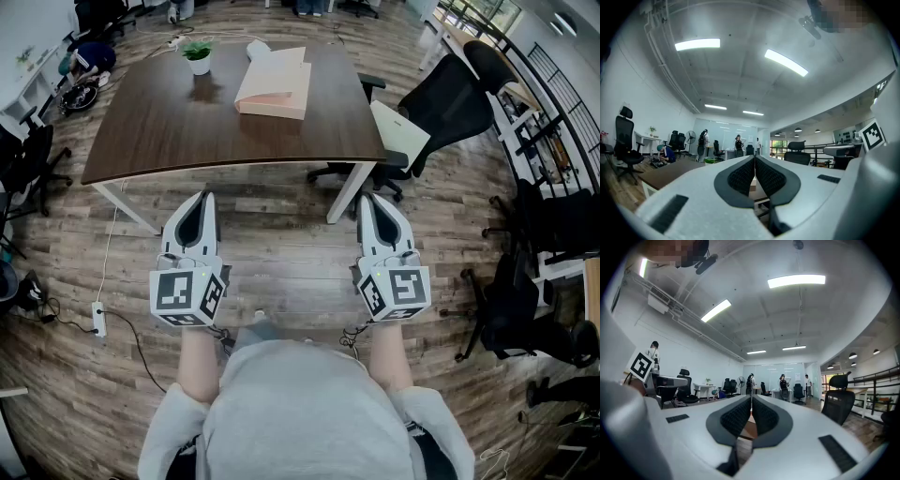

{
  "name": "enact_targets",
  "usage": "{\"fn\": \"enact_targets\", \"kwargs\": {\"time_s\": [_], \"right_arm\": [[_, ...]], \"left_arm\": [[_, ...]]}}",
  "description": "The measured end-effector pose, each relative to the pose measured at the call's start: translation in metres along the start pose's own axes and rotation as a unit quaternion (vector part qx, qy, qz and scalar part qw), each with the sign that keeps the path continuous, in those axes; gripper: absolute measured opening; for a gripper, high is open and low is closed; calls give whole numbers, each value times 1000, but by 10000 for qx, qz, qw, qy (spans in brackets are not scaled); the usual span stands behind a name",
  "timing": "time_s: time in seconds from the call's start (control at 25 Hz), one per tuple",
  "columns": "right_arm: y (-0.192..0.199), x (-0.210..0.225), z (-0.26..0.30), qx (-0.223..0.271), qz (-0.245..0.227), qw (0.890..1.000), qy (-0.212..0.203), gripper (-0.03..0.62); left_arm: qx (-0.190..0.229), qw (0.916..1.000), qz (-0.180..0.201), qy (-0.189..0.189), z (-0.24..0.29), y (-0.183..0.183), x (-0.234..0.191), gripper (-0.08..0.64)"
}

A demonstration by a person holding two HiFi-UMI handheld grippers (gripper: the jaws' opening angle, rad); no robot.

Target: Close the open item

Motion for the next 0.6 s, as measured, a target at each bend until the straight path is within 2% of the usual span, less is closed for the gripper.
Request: {"fn": "enact_targets", "kwargs": {"time_s": [0.6], "right_arm": [[1,-13,35,-26,-63,9999,92,14]], "left_arm": [[-42,9998,137,155,26,1,-26,11]]}}
Point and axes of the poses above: the fingertips, and each gripper's own axes: z forward along the fingers, x to its right, y out of its underside, the point moved 4 cm from there along -z, backward along the fingers, and after that the axes turned 8 degrees about -y, right-handed, at the moved point
